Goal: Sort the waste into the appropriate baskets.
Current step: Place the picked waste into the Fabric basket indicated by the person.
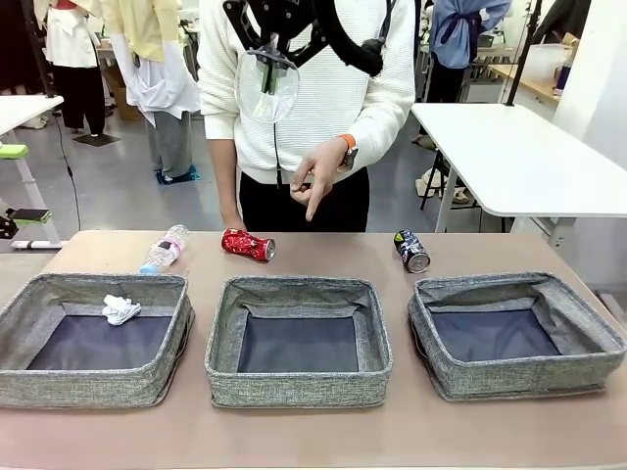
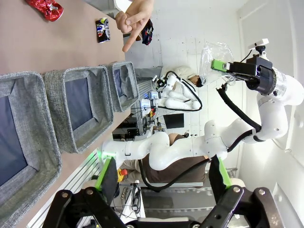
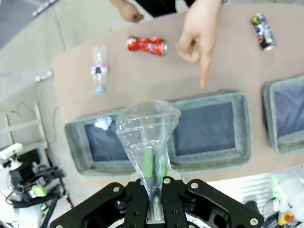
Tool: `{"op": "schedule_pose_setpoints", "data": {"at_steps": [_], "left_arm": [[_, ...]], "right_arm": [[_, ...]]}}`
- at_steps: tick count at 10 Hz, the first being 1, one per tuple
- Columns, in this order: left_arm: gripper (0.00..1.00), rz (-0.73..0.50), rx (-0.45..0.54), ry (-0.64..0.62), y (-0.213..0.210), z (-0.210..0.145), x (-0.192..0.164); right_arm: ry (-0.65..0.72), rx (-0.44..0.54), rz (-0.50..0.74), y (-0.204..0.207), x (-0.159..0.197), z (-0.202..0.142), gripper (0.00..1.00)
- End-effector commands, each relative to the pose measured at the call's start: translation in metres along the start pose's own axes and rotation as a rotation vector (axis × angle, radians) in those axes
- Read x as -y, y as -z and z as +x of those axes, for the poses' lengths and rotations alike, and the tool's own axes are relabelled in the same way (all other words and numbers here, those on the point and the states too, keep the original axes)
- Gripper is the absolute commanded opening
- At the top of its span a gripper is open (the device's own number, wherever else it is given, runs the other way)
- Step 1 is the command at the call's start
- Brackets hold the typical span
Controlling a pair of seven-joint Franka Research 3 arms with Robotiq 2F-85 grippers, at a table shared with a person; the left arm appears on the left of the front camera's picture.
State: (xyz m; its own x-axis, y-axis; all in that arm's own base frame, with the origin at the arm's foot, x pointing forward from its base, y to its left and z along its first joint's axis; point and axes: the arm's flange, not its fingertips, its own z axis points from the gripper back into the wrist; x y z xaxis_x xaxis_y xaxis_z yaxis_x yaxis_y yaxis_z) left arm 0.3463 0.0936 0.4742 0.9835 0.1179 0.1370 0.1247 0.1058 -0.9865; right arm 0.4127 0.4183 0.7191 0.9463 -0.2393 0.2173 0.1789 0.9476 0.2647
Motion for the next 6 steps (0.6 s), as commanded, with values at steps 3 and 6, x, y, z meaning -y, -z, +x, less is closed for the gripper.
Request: {"op": "schedule_pose_setpoints", "data": {"at_steps": [3,6], "left_arm": [[1.0,-0.016,0.014,0.001,0.002,-0.001,0.003],[1.0,-0.016,0.014,0.001,0.002,-0.001,0.003]], "right_arm": [[-0.081,-0.012,-0.07,0.016,0.011,-0.002,0.01],[-0.298,-0.24,0.031,0.104,0.058,-0.04,0.01]]}}
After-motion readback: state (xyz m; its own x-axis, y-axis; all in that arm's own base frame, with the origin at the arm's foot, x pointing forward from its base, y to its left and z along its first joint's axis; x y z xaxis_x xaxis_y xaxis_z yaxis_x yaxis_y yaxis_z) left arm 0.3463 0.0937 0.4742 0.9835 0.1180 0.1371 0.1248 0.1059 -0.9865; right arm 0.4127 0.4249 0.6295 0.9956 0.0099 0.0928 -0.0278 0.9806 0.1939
